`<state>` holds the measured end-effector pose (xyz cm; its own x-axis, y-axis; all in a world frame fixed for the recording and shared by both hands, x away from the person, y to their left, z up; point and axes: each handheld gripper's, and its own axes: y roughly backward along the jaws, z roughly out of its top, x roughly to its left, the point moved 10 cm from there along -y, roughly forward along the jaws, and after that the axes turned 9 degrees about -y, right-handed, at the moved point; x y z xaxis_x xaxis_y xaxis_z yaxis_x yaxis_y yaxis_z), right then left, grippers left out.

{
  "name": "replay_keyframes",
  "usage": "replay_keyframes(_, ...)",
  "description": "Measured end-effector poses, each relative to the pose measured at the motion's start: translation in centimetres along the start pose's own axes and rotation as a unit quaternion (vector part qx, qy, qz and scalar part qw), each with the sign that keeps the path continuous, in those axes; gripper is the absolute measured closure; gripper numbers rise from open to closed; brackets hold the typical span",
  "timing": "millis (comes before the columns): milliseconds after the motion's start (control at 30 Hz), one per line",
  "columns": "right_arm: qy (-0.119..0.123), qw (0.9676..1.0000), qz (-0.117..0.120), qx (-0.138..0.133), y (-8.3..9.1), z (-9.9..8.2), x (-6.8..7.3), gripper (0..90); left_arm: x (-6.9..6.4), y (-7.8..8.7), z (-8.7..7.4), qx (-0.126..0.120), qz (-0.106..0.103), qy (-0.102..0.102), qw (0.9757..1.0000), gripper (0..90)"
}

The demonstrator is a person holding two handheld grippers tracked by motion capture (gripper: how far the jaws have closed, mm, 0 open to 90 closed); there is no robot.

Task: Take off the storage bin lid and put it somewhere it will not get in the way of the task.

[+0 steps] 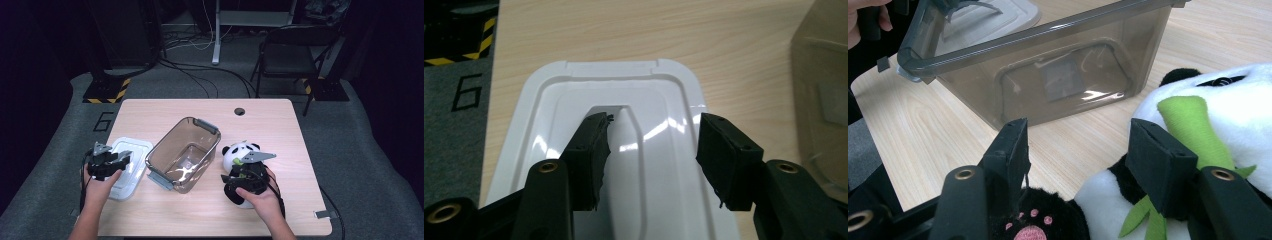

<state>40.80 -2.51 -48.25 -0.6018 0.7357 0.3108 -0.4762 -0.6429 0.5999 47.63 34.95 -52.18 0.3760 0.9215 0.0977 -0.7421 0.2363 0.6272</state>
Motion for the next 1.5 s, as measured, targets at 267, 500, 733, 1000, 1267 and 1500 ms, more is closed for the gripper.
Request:
replay_keyframes(267,-0.001,1.0000,-0.001,0.004,-0.2,-0.2,0.1,41.4,-2.4,-0.8,2.3,-0.010,-0.047,0.002,0.9988,45.8)
replay_keyframes(500,-0.004,1.0000,-0.002,0.001,-0.1,-0.2,0.0,41.5,-4.4,-0.8,3.4,-0.025,-0.078,-0.009,0.9966,45.1)
replay_keyframes(733,0.000,1.0000,-0.002,0.000,-0.1,-0.2,-0.1,41.5,-5.3,-0.6,3.5,-0.023,-0.081,-0.022,0.9962,45.9)
replay_keyframes(1000,-0.003,1.0000,-0.003,-0.002,0.0,0.1,-0.1,41.4,-7.0,-0.2,3.6,-0.025,-0.102,-0.036,0.9938,45.9)
replay_keyframes(1267,0.002,1.0000,0.002,-0.005,-0.3,0.7,0.3,41.2,-9.7,0.3,3.3,-0.017,-0.122,-0.057,0.9907,45.8)
replay_keyframes(1500,0.007,0.9999,0.007,-0.008,-0.8,1.4,0.9,40.8,-11.9,0.7,3.0,-0.017,-0.142,-0.074,0.9869,45.7)
